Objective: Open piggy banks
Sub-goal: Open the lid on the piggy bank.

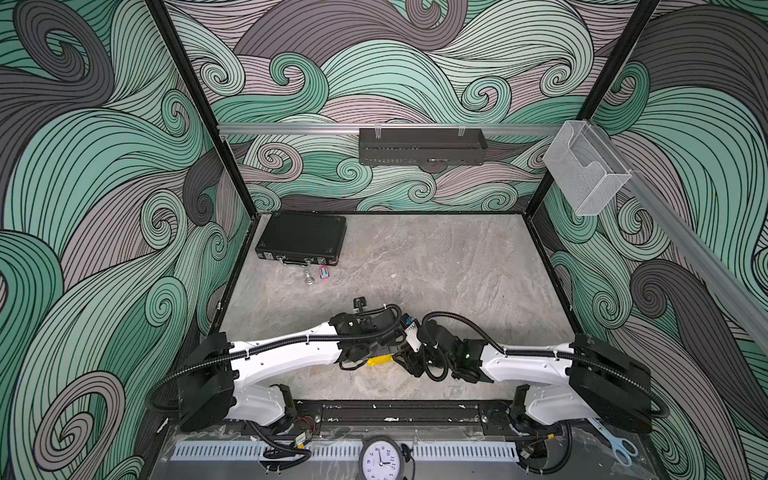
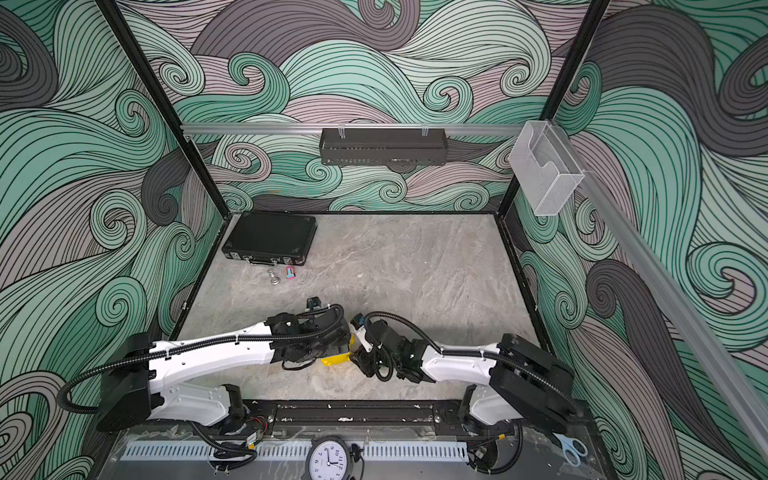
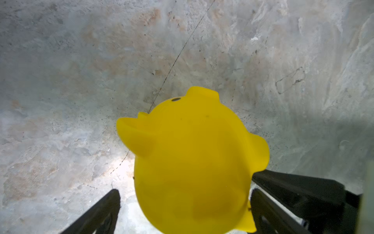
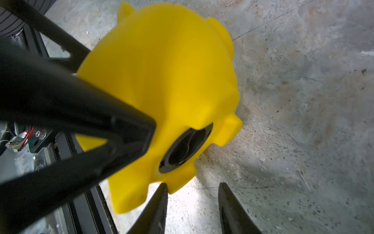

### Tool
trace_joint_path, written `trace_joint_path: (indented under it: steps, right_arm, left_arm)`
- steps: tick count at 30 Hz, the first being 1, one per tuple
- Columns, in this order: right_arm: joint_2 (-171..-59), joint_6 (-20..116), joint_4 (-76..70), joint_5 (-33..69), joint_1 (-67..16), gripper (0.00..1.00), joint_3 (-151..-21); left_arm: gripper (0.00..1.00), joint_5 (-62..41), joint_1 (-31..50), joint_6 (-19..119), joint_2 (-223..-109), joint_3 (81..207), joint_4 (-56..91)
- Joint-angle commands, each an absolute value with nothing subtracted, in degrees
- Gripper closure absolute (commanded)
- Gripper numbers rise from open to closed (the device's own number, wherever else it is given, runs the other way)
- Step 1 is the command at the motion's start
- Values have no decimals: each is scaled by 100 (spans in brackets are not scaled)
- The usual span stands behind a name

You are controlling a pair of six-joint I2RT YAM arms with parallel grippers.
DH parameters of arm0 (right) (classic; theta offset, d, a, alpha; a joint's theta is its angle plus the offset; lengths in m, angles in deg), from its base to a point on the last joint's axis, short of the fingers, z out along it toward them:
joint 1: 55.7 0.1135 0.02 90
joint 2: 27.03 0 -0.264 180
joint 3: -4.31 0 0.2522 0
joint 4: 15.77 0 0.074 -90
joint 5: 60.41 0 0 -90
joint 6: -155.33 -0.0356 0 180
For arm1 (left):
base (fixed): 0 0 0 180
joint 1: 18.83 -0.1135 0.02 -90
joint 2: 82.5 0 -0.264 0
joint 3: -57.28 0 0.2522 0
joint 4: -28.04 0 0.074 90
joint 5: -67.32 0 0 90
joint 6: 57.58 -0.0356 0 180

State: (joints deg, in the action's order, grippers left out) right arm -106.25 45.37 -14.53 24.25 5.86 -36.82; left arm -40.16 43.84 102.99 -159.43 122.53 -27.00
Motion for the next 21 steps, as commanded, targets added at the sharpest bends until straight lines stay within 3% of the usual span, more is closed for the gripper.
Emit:
trace_joint_path:
  steps: [1,8,13,21]
  right_arm:
    - [-10656,4595,-1533,2463,633,55,-3678]
    - [-10542,4644,-1399,2654,609,54,-3672]
    - [-10556,4608,-1385,2669,600,53,-3661]
    - [-10568,4599,-1402,2650,600,48,-3676]
  left_arm:
    - [1,-4450,4255,9874,-15984,12332,-2506]
    - [1,-3941,3739,9121,-15927,12524,-2490]
    - [1,-3320,3841,9209,-16056,12824,-2908]
    - [1,-3595,3986,9742,-16136,12774,-3117]
